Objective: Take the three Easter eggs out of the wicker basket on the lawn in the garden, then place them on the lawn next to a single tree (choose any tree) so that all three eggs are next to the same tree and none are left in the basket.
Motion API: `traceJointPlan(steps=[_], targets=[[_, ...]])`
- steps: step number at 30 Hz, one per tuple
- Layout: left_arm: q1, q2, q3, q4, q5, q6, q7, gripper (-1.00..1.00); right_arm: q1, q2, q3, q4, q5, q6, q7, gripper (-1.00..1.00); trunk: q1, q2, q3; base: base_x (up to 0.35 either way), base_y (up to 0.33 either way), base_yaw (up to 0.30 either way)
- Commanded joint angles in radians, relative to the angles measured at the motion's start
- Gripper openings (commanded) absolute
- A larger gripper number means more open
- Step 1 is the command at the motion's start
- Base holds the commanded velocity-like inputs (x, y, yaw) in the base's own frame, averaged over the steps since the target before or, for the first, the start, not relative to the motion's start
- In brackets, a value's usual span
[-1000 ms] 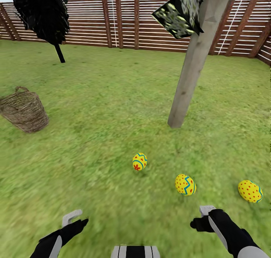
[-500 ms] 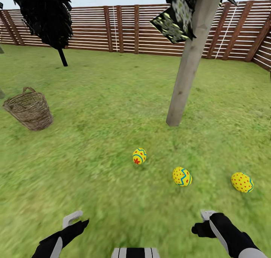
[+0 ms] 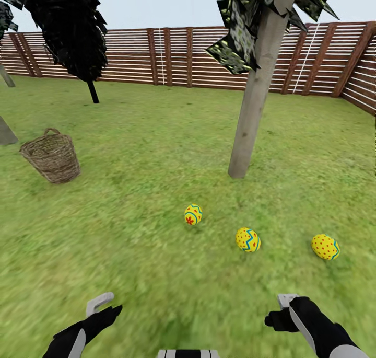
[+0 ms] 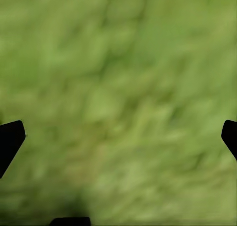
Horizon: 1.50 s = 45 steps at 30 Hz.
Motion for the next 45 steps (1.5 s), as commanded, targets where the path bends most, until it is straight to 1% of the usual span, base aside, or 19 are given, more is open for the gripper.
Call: traceJointPlan(steps=[1, 6, 7, 8, 10, 12, 15, 19, 20, 22, 25, 29, 37, 45], targets=[[0.0, -0.001, 0.003, -0.001, 0.005, 0.009, -0.003, 1.0, 0.0, 0.004, 0.007, 0.01, -0.009, 0.003, -0.004, 1.0, -0.001, 0.0, 0.003, -0.012, 0.0, 0.0], [0.0, -0.002, 0.001, 0.0, 0.002, 0.017, 0.003, 1.0, 0.0, 0.022, 0.01, 0.025, -0.008, -0.005, -0.004, 1.0, -0.003, 0.001, 0.022, -0.003, 0.0, 0.0], [0.0, 0.002, 0.002, -0.001, 0.003, 0.02, 0.004, 1.0, 0.0, 0.035, 0.016, 0.028, -0.008, -0.016, -0.005, 1.0, -0.003, 0.001, 0.026, 0.0, 0.0, 0.0], [0.0, 0.005, 0.003, -0.002, 0.003, 0.022, 0.005, 1.0, 0.0, 0.042, 0.023, 0.031, -0.007, -0.023, -0.005, 1.0, -0.004, 0.002, 0.03, 0.0, 0.0, 0.0], [0.0, 0.012, 0.005, -0.009, 0.005, 0.03, 0.003, 1.0, 0.0, 0.051, 0.042, 0.04, -0.007, -0.034, -0.005, 1.0, -0.005, 0.002, 0.038, 0.0, 0.0, 0.0], [0.0, 0.02, 0.007, -0.013, 0.007, 0.041, 0.003, 1.0, 0.0, 0.054, 0.054, 0.042, -0.007, -0.037, -0.005, 1.0, -0.006, 0.003, 0.046, 0.0, 0.0, 0.0], [0.0, 0.029, 0.012, -0.012, 0.008, 0.046, 0.003, 1.0, 0.0, 0.055, 0.061, 0.044, -0.007, -0.039, -0.005, 1.0, -0.007, 0.003, 0.057, 0.0, 0.0, 0.0], [0.0, 0.056, 0.016, -0.002, 0.006, 0.04, 0.005, 1.0, 0.0, 0.056, 0.063, 0.044, -0.007, -0.039, -0.005, 1.0, -0.009, 0.004, 0.073, 0.0, 0.0, 0.0], [0.0, 0.063, 0.016, 0.012, 0.006, 0.038, 0.006, 1.0, 0.0, 0.055, 0.063, 0.044, -0.007, -0.039, -0.005, 1.0, -0.009, 0.004, 0.077, 0.0, 0.0, 0.0], [0.0, 0.079, 0.017, 0.074, 0.006, 0.025, 0.004, 1.0, 0.0, 0.052, 0.063, 0.049, -0.01, -0.039, -0.005, 1.0, -0.01, 0.005, 0.084, 0.0, 0.0, 0.0], [0.0, 0.1, 0.018, 0.103, 0.009, 0.019, 0.0, 1.0, 0.0, 0.045, 0.062, 0.062, -0.012, -0.038, -0.004, 1.0, -0.011, 0.006, 0.096, 0.0, 0.0, 0.0], [0.0, 0.103, 0.018, 0.111, 0.009, 0.017, 0.002, 1.0, 0.0, 0.04, 0.062, 0.065, -0.012, -0.037, -0.004, 1.0, -0.013, 0.006, 0.111, 0.0, 0.0, 0.0], [0.0, 0.102, 0.018, 0.113, 0.008, 0.016, 0.006, 1.0, 0.0, 0.039, 0.062, 0.07, -0.012, -0.038, -0.002, 1.0, -0.017, 0.008, 0.142, 0.0, 0.0, 0.0], [0.0, 0.1, 0.017, 0.115, 0.007, 0.016, 0.007, 1.0, 0.0, 0.039, 0.062, 0.104, -0.01, -0.037, -0.004, 1.0, -0.02, 0.01, 0.173, 0.0, 0.0, 0.0]])
